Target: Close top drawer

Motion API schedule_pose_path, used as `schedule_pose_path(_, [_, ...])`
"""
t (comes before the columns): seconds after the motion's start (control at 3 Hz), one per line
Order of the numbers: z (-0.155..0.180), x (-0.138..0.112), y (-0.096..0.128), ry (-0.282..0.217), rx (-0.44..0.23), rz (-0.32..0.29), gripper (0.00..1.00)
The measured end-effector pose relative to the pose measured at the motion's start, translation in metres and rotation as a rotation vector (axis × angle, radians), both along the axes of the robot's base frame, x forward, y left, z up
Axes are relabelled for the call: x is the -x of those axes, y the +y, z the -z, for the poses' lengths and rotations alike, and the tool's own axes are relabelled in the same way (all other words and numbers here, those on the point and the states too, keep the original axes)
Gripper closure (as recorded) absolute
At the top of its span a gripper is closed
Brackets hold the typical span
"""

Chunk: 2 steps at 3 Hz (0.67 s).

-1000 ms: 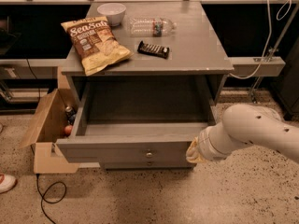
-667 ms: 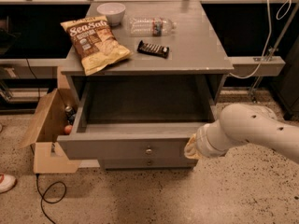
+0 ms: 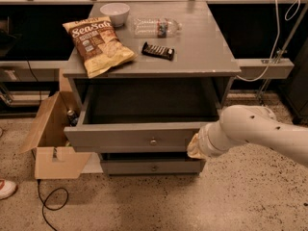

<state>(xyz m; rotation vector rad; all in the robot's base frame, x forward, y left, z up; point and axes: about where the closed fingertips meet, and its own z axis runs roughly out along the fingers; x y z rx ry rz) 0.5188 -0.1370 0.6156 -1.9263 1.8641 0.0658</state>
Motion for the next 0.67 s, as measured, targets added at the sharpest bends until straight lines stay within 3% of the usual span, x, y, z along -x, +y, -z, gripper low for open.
schedule_pose_path(0.67, [0.009, -0.034, -0.015, -0.024, 0.110, 0.030, 1.00])
